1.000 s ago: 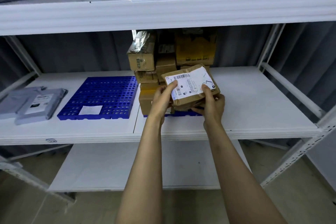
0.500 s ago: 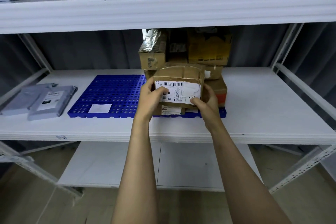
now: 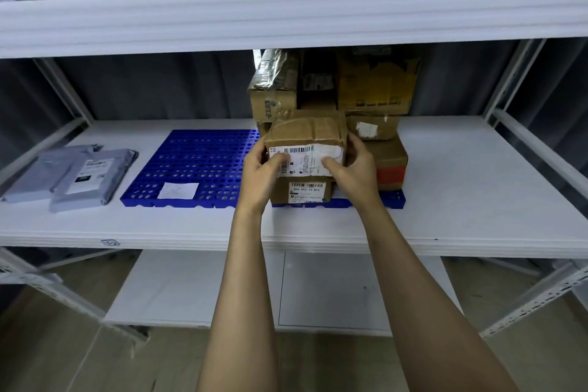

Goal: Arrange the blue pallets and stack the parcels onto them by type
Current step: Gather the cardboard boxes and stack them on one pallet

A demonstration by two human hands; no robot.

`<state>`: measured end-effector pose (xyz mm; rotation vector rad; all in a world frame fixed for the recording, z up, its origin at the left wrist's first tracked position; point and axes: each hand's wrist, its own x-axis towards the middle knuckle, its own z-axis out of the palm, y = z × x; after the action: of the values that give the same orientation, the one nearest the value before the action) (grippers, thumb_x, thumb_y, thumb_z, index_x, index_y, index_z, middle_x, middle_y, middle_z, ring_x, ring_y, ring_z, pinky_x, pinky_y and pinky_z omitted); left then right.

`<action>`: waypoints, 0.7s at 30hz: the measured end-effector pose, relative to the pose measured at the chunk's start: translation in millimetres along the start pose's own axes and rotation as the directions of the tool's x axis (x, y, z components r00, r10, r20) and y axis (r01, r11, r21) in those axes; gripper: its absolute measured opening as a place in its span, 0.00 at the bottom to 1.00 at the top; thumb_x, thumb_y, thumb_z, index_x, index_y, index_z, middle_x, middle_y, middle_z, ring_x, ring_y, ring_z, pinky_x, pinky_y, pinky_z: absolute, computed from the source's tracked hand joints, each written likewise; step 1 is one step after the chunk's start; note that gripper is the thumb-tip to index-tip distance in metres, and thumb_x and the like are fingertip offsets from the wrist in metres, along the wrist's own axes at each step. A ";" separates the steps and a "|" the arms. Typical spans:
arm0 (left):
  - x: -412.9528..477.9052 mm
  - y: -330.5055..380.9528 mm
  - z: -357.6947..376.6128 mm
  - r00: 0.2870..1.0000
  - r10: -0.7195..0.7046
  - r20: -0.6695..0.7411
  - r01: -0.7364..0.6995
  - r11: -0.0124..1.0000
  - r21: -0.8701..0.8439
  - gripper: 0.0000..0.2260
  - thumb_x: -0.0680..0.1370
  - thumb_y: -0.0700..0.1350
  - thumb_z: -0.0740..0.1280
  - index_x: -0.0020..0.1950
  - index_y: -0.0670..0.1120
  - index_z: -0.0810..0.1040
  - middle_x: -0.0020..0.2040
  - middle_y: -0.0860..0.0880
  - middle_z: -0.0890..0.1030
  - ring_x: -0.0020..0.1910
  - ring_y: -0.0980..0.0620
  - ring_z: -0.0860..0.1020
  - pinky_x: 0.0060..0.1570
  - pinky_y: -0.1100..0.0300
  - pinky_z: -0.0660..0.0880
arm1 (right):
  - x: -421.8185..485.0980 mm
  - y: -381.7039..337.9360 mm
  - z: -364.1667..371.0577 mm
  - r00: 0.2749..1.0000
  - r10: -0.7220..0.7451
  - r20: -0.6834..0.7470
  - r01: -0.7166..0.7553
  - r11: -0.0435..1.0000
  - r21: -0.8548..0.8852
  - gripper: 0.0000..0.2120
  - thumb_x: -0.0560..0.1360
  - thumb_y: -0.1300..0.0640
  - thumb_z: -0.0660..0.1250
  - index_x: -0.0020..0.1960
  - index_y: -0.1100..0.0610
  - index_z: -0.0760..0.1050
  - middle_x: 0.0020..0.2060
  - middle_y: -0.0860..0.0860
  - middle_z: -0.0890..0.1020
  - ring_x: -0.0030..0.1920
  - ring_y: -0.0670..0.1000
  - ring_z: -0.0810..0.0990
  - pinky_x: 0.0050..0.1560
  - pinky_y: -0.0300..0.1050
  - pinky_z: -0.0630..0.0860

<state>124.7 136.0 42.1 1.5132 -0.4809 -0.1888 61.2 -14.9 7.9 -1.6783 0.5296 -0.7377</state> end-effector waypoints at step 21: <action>29.7 -12.5 2.4 0.999 -0.037 -0.029 0.037 0.999 -0.022 0.11 0.80 0.39 0.61 0.63 0.45 0.73 0.53 0.52 0.80 0.50 0.60 0.79 0.39 0.70 0.75 | 12.7 -1.4 10.2 0.992 -0.101 -0.072 0.097 0.993 -0.062 0.30 0.70 0.55 0.72 0.71 0.52 0.69 0.63 0.49 0.77 0.63 0.48 0.75 0.60 0.55 0.78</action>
<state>152.4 120.9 35.3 1.5029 -0.4261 -0.1995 77.3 -16.3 10.3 -1.7463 0.5276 -0.8677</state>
